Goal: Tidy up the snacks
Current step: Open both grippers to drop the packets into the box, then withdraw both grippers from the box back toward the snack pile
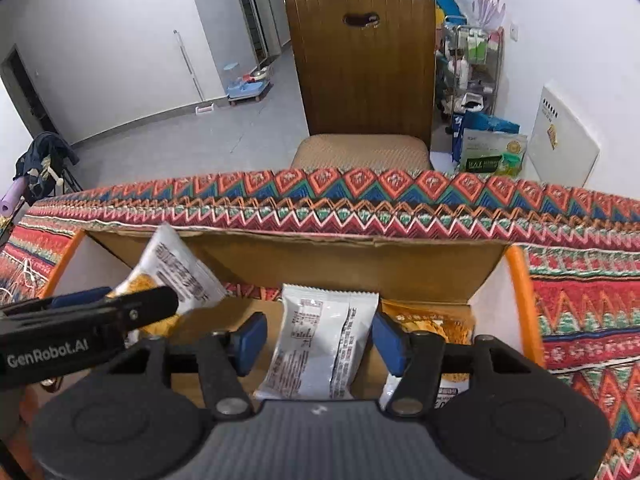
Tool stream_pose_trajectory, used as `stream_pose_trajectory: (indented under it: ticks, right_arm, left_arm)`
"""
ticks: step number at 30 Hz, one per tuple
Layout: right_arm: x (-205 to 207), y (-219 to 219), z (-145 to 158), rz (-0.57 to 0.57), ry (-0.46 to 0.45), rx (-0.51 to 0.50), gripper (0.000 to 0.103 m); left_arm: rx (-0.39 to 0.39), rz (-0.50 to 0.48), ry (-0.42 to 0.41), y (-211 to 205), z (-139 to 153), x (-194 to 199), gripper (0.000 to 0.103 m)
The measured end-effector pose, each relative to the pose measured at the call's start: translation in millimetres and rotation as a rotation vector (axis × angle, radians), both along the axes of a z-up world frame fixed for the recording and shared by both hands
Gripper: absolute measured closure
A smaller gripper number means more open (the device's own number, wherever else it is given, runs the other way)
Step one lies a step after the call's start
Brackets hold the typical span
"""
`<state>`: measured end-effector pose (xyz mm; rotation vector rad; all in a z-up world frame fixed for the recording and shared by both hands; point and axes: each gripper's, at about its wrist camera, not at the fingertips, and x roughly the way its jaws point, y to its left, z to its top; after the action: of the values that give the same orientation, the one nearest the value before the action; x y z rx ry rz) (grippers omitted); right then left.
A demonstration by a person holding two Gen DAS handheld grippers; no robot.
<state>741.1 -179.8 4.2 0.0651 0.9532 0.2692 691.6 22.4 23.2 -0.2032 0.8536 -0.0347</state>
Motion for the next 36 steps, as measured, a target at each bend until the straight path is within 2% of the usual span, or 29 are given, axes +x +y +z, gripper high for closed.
stream_pose_trajectory:
  ticks: [4,6,10,15,18,22,25,28,30,36]
  right_arm:
    - [-16.2,-6.9,32.3,-0.001,-0.047,-0.027,0.038]
    - [-31.3,-15.9,53.1,-0.007,-0.070,-0.022,0.036]
    - [-63.7,-32.1,97.9,-0.019,-0.117,-0.039,0.028]
    - [-122.6,-49.2,158.3,-0.022,-0.180,-0.046,0.018]
    - [-162.3,-59.5,186.7,-0.011,-0.224,-0.044,0.011]
    - [-219.2,-73.9,215.9,0.010,-0.283,-0.020,0.009]
    - [-261.9,-85.5,228.3,0.030,-0.325,0.019,0.006]
    - [-304.5,-95.6,233.9,0.049,-0.372,0.045,0.001]
    - [-333.3,-102.6,232.9,0.055,-0.409,0.053,0.000]
    - [-422.0,-126.2,209.6,0.065,-0.511,0.115,0.000]
  left_arm:
    - [0.026,0.003,-0.013,2.7,24.8,-15.5,0.025]
    - [0.032,0.006,-0.026,3.7,44.5,-30.5,0.019]
    - [0.083,-0.024,-0.082,-4.3,93.9,-70.1,0.017]
    - [0.080,-0.084,-0.178,-12.9,163.2,-136.7,0.005]
    - [0.097,-0.114,-0.246,-16.8,193.1,-184.6,0.003]
    - [0.121,-0.140,-0.318,-19.9,222.8,-248.5,0.001]
    - [0.114,-0.135,-0.373,-18.9,232.6,-298.4,0.000]
    - [0.089,-0.157,-0.439,-18.8,229.3,-351.1,0.000]
    - [0.065,-0.185,-0.496,-17.6,221.9,-389.5,0.000]
    - [0.048,-0.220,-0.575,-10.8,189.0,-479.8,0.000]
